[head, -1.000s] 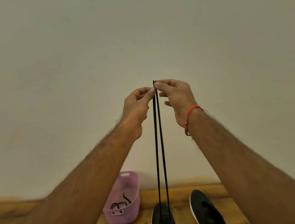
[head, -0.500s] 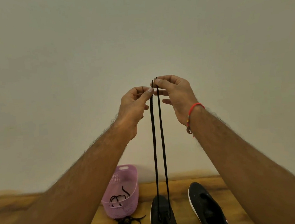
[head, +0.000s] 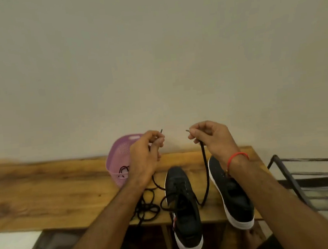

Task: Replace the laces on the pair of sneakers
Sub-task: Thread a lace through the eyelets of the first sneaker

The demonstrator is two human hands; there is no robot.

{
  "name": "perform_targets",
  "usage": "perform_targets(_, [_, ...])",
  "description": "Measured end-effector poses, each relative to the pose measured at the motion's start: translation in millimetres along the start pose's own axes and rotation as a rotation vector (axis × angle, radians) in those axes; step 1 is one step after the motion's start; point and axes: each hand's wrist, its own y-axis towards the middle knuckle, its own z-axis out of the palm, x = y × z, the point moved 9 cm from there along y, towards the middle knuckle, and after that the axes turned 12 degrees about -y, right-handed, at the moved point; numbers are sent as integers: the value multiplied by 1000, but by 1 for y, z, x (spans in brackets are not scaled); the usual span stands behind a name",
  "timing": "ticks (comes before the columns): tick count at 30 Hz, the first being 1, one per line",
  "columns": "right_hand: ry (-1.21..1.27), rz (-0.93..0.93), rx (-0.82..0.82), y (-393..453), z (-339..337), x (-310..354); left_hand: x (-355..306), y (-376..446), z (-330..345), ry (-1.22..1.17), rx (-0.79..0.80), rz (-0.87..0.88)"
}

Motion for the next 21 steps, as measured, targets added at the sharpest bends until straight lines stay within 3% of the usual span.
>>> perform_targets(5, [-125,135,103,-25,41,-93,93,-45,25,361,136,-89])
perform_targets(8, [-172,162,184,-31,60,-123,140,-70,35,413,213,-252])
perform_targets(11, [-220,148,243,-27,74,-135,168,-88,60,390,431,-455])
perform_targets(13, [-242,140,256,-26,78,-141,176,-91,67,487,526,-466])
perform_targets(18, [-256,213,303,-35,88,-164,170,-80,56,445,515,-393])
perform_targets(21, [-287,231,318,-39,90,-170,172,-70,38,356,467,-450])
